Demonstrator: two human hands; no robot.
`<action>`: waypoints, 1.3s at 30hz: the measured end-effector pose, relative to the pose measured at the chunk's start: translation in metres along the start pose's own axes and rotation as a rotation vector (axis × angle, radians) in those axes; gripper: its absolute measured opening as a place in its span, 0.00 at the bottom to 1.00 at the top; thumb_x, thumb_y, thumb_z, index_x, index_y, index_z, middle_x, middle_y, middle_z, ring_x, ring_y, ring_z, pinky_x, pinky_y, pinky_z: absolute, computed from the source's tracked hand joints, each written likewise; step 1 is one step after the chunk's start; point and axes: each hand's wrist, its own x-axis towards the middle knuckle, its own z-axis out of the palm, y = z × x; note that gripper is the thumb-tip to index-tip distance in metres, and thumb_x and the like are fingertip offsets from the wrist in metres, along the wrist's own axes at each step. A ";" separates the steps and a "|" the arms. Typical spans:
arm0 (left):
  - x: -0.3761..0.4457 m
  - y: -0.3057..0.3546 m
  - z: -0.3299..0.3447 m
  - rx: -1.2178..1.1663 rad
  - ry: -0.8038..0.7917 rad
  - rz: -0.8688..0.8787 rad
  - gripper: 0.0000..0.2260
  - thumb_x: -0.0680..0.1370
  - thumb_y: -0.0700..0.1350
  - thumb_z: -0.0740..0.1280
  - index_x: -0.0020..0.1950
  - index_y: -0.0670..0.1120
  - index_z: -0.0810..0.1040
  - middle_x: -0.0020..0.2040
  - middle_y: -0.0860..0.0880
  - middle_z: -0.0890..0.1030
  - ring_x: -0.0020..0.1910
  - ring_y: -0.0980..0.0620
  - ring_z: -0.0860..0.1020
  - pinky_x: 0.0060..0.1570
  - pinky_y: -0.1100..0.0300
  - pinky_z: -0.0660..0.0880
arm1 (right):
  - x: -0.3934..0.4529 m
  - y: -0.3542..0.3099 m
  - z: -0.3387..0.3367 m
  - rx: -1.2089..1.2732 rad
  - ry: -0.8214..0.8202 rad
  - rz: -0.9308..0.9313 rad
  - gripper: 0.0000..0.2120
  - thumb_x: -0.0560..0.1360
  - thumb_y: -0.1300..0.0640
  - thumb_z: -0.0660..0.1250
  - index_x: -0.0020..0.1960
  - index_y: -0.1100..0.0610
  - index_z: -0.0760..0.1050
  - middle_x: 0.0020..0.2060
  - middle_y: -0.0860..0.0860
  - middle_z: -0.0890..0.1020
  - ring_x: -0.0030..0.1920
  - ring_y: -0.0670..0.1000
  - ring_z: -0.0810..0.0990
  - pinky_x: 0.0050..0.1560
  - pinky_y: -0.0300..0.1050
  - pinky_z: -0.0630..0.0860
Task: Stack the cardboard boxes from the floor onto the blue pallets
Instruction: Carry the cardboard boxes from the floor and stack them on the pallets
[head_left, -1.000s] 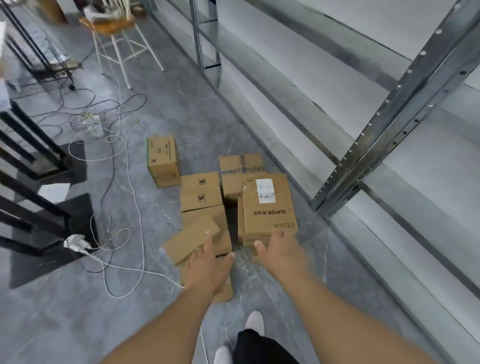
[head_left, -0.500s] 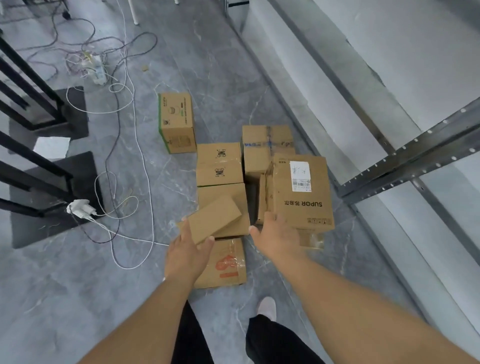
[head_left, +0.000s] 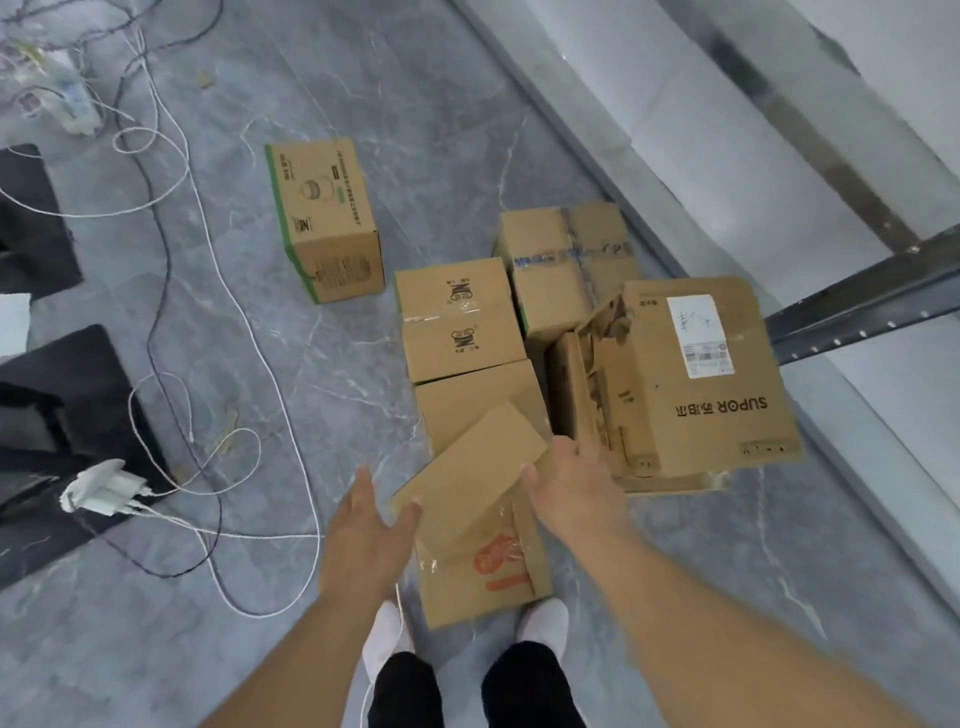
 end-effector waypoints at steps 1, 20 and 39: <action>0.013 -0.009 0.009 -0.015 -0.010 -0.027 0.35 0.76 0.56 0.63 0.77 0.48 0.50 0.76 0.44 0.58 0.74 0.45 0.57 0.70 0.50 0.57 | 0.015 0.002 0.011 0.002 0.004 0.006 0.22 0.77 0.44 0.56 0.65 0.57 0.66 0.61 0.55 0.70 0.61 0.57 0.70 0.53 0.50 0.71; 0.077 -0.091 0.134 -0.200 -0.158 -0.315 0.30 0.76 0.59 0.61 0.75 0.51 0.58 0.69 0.44 0.70 0.66 0.43 0.69 0.64 0.52 0.64 | 0.095 0.071 0.169 0.172 -0.249 0.089 0.32 0.75 0.39 0.57 0.71 0.58 0.60 0.66 0.58 0.70 0.66 0.60 0.68 0.64 0.56 0.68; 0.139 -0.090 0.187 -0.165 -0.152 -0.267 0.30 0.79 0.55 0.58 0.77 0.50 0.50 0.75 0.45 0.60 0.73 0.45 0.61 0.69 0.51 0.58 | 0.165 0.118 0.199 0.274 0.049 0.184 0.27 0.79 0.45 0.56 0.72 0.60 0.60 0.70 0.58 0.66 0.69 0.59 0.64 0.64 0.52 0.65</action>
